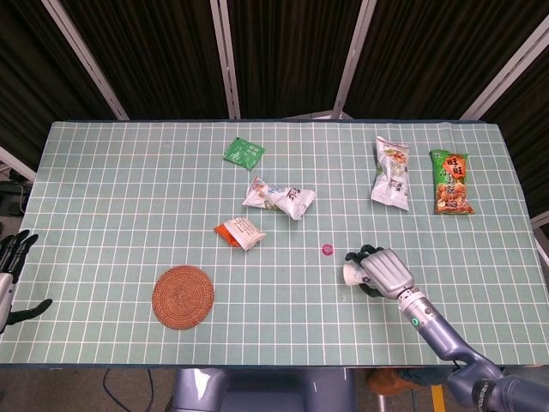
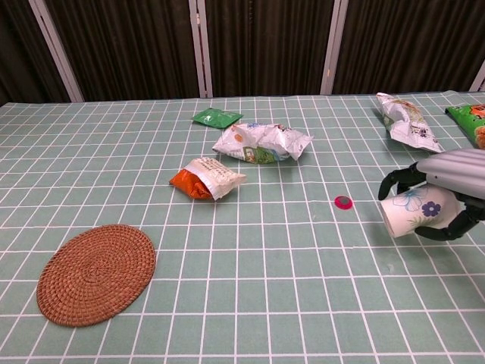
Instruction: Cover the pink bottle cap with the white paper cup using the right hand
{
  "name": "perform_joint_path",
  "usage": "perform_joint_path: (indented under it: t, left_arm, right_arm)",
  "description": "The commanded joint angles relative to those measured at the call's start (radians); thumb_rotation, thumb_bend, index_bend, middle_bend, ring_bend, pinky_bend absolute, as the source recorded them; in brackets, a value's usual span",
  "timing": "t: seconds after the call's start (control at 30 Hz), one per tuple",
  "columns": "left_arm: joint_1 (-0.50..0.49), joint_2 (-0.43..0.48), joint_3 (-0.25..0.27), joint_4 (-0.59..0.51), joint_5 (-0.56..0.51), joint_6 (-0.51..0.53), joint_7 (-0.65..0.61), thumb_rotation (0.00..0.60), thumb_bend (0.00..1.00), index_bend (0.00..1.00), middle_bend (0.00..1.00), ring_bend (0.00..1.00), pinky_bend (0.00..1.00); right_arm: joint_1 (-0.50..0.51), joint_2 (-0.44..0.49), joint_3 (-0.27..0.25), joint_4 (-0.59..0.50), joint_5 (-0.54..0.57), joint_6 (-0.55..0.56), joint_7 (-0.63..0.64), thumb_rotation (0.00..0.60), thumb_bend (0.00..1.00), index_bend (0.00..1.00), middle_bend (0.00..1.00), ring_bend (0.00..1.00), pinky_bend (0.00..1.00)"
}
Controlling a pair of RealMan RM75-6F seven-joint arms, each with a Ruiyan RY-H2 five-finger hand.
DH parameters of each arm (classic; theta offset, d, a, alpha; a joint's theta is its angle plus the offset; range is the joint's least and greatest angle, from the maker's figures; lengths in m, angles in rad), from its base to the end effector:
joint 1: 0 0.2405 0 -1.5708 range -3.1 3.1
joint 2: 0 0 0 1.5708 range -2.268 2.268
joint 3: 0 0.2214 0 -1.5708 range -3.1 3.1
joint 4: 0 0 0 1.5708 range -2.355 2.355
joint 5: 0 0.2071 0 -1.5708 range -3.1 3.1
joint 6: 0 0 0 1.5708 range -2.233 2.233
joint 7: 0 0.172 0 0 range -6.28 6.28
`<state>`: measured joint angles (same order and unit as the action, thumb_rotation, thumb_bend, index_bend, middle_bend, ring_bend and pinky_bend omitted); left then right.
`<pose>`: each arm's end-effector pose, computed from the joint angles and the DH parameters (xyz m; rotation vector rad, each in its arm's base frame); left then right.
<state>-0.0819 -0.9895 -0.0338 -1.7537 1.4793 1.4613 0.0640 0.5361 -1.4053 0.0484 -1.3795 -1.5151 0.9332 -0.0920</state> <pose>-0.2683 0.2004 0.1648 -1.4099 -0.9023 -0.8334 -0.2080 -0.3009 -0.0034 2.0185 -0.8730 0.7740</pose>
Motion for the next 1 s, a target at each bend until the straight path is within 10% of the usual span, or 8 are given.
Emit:
perform_joint_path:
  t: [0.03,0.23,0.6,1.0]
  left_arm:
    - [-0.001,0.000,0.001,-0.001,0.000,-0.002,0.001,0.600,0.00,0.00,0.00,0.00,0.00]
    - [-0.002,0.002,0.003,-0.004,-0.001,-0.007,0.003,0.600,0.00,0.00,0.00,0.00,0.00]
    - [0.004,0.011,0.009,-0.012,0.022,0.010,-0.010,0.600,0.00,0.00,0.00,0.00,0.00]
    - [0.005,0.015,0.013,-0.013,0.033,0.015,-0.016,0.600,0.00,0.00,0.00,0.00,0.00]
  right_arm:
    - [0.010,-0.004,-0.021,0.023,-0.022,-0.007,0.028,0.600,0.26,0.11,0.24,0.09,0.32]
    - [0.023,0.049,-0.052,-0.018,-0.028,-0.042,0.018,0.600,0.15,0.00,0.00,0.00,0.00]
    - [-0.049,0.110,-0.082,-0.276,-0.005,0.083,-0.541,0.600,0.09,0.00,0.00,0.00,0.00]
    - [-0.005,-0.031,-0.052,-0.212,0.058,0.050,-0.984,0.600,0.11,0.00,0.00,0.00,0.00]
